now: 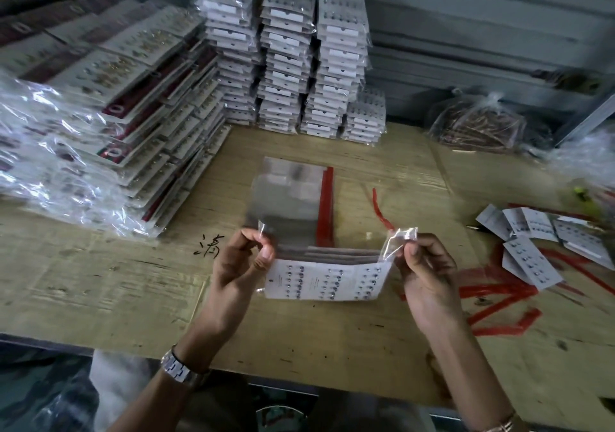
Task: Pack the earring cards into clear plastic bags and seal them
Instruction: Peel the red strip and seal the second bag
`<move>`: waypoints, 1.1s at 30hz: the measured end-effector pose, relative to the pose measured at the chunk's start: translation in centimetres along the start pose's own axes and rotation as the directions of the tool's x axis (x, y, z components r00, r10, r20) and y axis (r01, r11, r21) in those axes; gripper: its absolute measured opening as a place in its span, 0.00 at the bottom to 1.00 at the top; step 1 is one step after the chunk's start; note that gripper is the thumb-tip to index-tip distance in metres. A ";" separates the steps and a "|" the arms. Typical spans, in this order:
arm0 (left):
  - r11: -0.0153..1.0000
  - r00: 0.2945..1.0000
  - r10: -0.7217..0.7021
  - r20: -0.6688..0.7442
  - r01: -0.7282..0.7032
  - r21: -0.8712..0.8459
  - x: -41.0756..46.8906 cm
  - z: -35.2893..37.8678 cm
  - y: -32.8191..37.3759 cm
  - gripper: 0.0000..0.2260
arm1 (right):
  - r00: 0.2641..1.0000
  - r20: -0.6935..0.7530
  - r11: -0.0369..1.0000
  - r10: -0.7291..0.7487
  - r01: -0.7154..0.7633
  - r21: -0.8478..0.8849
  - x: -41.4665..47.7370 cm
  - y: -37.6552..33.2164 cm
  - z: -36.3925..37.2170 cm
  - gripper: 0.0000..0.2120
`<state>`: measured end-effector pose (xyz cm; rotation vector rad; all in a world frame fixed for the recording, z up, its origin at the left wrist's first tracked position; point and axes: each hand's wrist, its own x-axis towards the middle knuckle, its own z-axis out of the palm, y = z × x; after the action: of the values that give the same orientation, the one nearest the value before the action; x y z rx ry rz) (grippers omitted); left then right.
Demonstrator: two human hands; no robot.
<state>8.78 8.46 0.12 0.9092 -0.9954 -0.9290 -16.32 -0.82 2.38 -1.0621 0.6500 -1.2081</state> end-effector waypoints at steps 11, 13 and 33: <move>0.968 0.968 0.119 0.221 -0.163 0.191 0.3 -2.0 2.0 0.04 | 0.977 0.212 0.993 -0.017 0.041 -0.111 -1.0 -0.9 -1.9 0.04; 0.959 0.964 0.125 0.234 -0.177 0.219 0.4 -2.2 2.1 0.06 | 0.978 0.209 0.993 -0.006 0.030 -0.116 -1.1 -0.9 -1.9 0.03; 0.998 0.999 0.033 0.002 -0.033 0.061 -2.2 -0.8 0.5 0.07 | 0.984 -0.148 0.990 -0.098 0.081 -0.117 -4.5 0.1 0.8 0.13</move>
<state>9.07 10.85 -0.28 0.9407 -1.0412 -0.8751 -16.85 3.73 2.00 -1.1074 0.8022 -1.3547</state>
